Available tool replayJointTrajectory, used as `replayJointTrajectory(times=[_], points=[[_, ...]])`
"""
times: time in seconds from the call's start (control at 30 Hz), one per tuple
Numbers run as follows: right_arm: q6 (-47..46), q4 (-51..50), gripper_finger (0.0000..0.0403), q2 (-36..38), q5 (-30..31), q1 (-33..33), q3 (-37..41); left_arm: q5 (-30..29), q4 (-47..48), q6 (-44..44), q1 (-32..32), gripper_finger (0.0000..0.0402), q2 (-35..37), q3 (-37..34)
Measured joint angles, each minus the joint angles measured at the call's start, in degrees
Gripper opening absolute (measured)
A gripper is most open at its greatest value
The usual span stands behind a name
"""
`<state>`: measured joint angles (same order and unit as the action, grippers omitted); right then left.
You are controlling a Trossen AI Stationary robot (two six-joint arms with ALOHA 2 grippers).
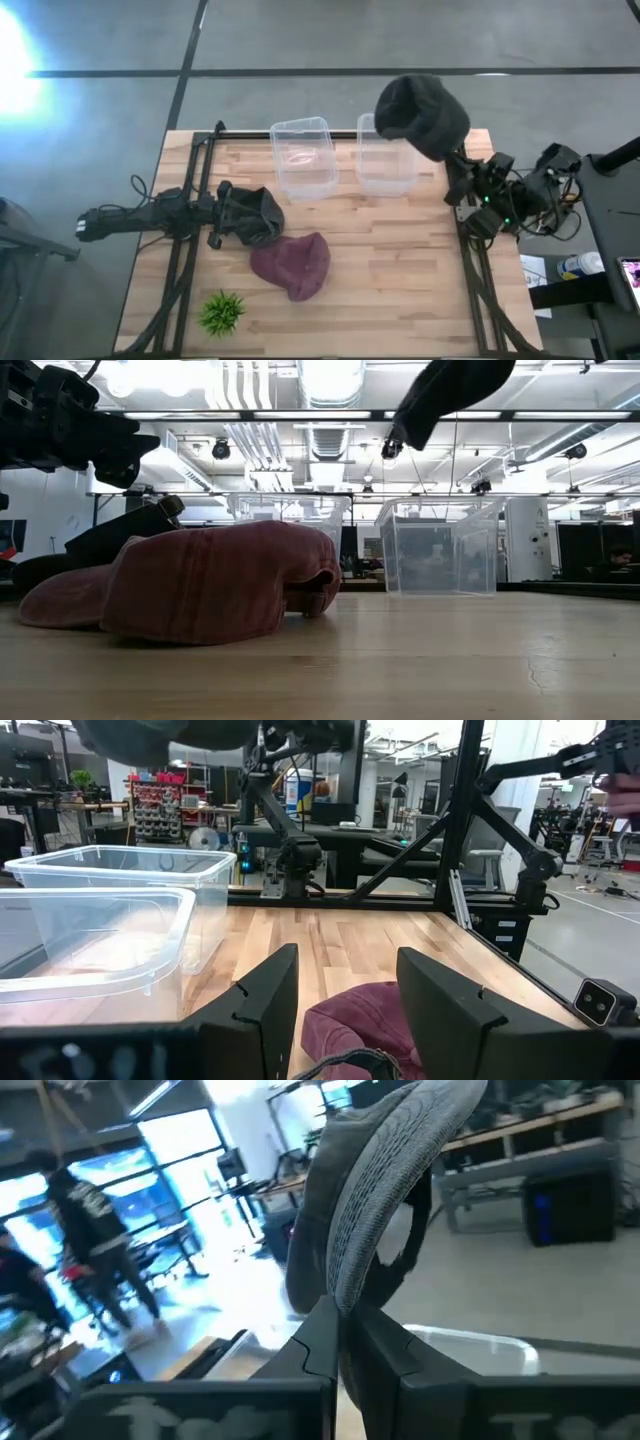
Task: Pick & Place hat
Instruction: Put the right black cap into the right transparent bin
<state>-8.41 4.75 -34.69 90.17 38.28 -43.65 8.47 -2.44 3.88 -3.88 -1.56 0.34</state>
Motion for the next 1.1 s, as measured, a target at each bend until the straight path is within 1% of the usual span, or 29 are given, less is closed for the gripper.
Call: replayJointTrajectory(times=[0.1,0.13,0.2,0.3,0.37,0.43,0.53,0.63,0.77,0.87,0.93,1.0,1.1], points=[[-0.78,0.01,0.0012,0.68,-0.14,-1.89,0.25,0.00,0.00,0.00,0.00,0.0165,0.00,0.00],[-1.50,-0.07,0.0012,0.96,-1.57,-2.15,0.44,0.00,0.00,0.00,0.00,0.0165,0.00,0.00],[-3.57,-0.33,0.0012,1.67,-9.95,-2.86,1.07,0.00,0.00,0.00,0.00,0.0165,0.00,0.00],[-12.85,-1.84,0.0012,1.51,-22.41,-4.77,2.46,0.02,0.00,0.00,-0.01,0.0165,0.00,0.00],[-19.46,-4.62,0.0012,1.02,-29.22,-6.49,3.43,0.02,0.00,0.00,-0.02,0.0165,0.00,0.00],[-24.90,-7.98,0.0012,-0.15,-33.75,-8.51,4.14,0.02,0.00,0.02,0.00,0.0165,0.00,0.00],[-32.27,-14.54,0.0012,-2.81,-34.75,-11.79,4.37,0.01,-0.02,0.00,-0.01,0.0165,0.00,0.00],[-37.20,-23.61,0.0012,-5.10,-33.99,-16.39,2.07,0.02,-0.02,0.02,-0.02,0.0165,0.00,0.00],[-38.30,-36.27,0.0012,-7.51,-32.97,-23.81,-4.34,0.00,-0.01,0.00,-0.02,0.0165,0.00,0.00],[-38.68,-45.98,0.0013,-9.99,-34.97,-29.83,-10.10,0.00,-0.02,0.00,-0.02,0.0165,0.00,0.00],[-40.64,-52.33,0.0013,-12.11,-40.32,-34.72,-13.67,0.00,-0.02,0.00,-0.02,0.0165,0.00,0.00],[-41.39,-57.04,0.0013,-14.57,-48.64,-39.98,-15.79,0.01,-0.02,0.00,0.00,0.0165,0.00,0.00],[-40.10,-57.95,0.0013,-18.59,-61.03,-46.92,-16.55,0.01,-0.02,0.00,0.00,0.0165,0.00,0.00]])
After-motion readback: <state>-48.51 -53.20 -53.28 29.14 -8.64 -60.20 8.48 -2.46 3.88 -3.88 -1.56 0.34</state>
